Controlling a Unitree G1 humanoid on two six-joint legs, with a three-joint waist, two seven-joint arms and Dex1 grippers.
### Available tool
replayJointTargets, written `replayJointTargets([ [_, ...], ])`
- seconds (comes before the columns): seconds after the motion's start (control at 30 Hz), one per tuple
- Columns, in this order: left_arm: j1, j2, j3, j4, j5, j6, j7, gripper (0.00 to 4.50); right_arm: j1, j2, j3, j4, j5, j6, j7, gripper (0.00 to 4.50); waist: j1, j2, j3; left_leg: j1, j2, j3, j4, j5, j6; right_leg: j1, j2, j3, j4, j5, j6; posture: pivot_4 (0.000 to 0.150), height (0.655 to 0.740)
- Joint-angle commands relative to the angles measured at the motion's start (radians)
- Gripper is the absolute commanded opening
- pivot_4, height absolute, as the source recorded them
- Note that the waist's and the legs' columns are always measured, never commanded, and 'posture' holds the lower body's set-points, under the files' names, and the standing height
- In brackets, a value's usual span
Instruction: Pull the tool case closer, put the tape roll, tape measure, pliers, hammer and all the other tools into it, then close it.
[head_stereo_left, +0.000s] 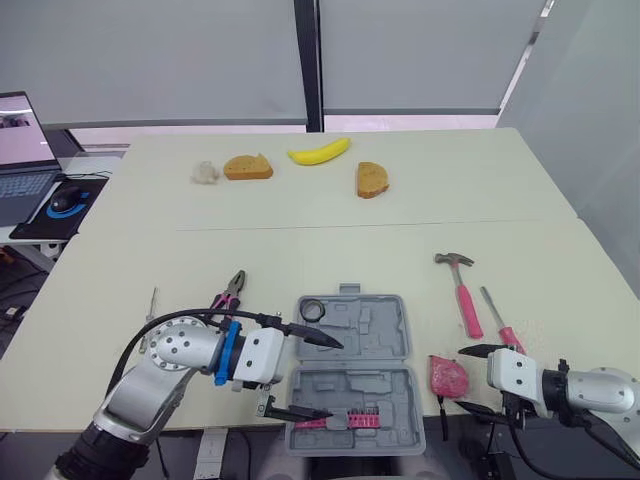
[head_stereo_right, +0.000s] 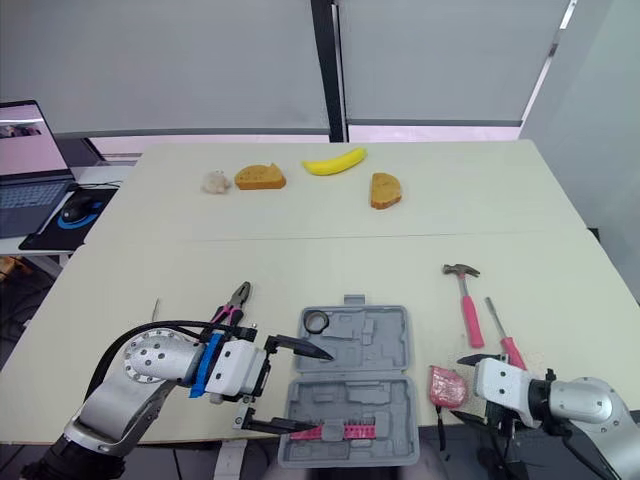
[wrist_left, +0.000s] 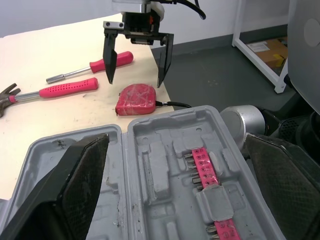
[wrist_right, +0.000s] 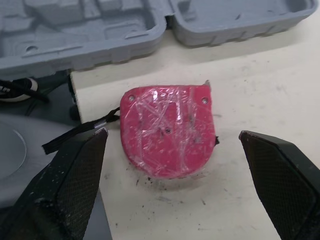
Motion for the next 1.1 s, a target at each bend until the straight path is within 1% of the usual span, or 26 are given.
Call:
replayJointTargets([
  [0.03,-0.01,-0.004,-0.01,-0.026,-0.005,-0.014,0.0,4.5,-0.016,0.016,0.004,0.033,-0.026,-0.056,0.031,4.48,0.0,0.0,0.0,0.0,0.0,0.0,0.0,0.0,0.0,0.0,0.0,0.0,0.0,0.0,0.0,0.15,0.74],
  [0.23,-0.016,-0.008,-0.018,-0.034,-0.006,-0.008,0.005,4.5,-0.049,0.05,0.021,0.077,-0.066,-0.089,0.047,4.48,0.0,0.0,0.0,0.001,0.0,0.0,0.0,0.0,0.0,0.0,0.0,0.0,0.0,0.0,0.0,0.15,0.74],
  [0.6,-0.02,-0.011,-0.027,-0.031,0.0,-0.013,0.002,4.5,-0.121,0.113,0.053,0.119,-0.113,-0.061,0.055,4.48,0.0,0.0,0.0,0.001,0.0,0.0,0.0,0.0,0.0,0.0,0.0,0.0,0.001,0.0,0.0,0.15,0.74],
  [0.87,-0.017,-0.012,-0.026,-0.028,0.007,-0.014,0.006,4.5,-0.148,0.125,0.067,0.151,-0.13,-0.072,0.065,4.48,0.0,0.0,0.0,0.001,0.0,0.0,0.0,0.0,0.0,0.001,0.0,0.001,0.001,0.0,0.0,0.15,0.74],
  [0.9,-0.017,-0.012,-0.025,-0.028,0.007,-0.015,0.007,4.5,-0.149,0.127,0.068,0.152,-0.131,-0.074,0.066,4.11,0.0,0.0,0.0,0.001,0.0,0.0,0.0,0.0,0.0,0.001,0.0,0.0,0.001,0.0,0.0,0.15,0.74],
  [0.93,-0.017,-0.013,-0.025,-0.026,0.008,-0.015,0.007,4.5,-0.151,0.129,0.068,0.152,-0.133,-0.074,0.067,3.92,0.0,0.0,0.0,0.001,0.0,0.0,0.0,0.0,0.0,0.001,0.0,0.0,0.001,0.0,0.0,0.15,0.74],
  [1.0,-0.017,-0.014,-0.025,-0.023,0.011,-0.018,0.007,4.5,-0.152,0.131,0.068,0.153,-0.137,-0.076,0.068,3.25,-0.001,0.0,0.0,0.002,0.0,0.0,0.0,0.0,0.0,0.001,0.0,0.0,0.001,0.0,0.0,0.15,0.74],
  [1.03,-0.018,-0.014,-0.024,-0.02,0.011,-0.019,0.007,4.5,-0.152,0.132,0.067,0.151,-0.138,-0.076,0.069,3.14,-0.001,0.0,0.0,0.002,0.0,0.0,0.0,0.0,0.0,0.001,0.0,0.001,0.001,0.0,0.0,0.15,0.74],
  [1.1,-0.018,-0.016,-0.02,-0.012,0.013,-0.02,0.009,4.5,-0.153,0.132,0.067,0.151,-0.145,-0.081,0.069,3.14,0.0,0.0,0.0,0.002,0.0,0.0,0.0,0.0,0.0,0.001,0.0,0.0,0.001,0.0,0.0,0.15,0.74],
])
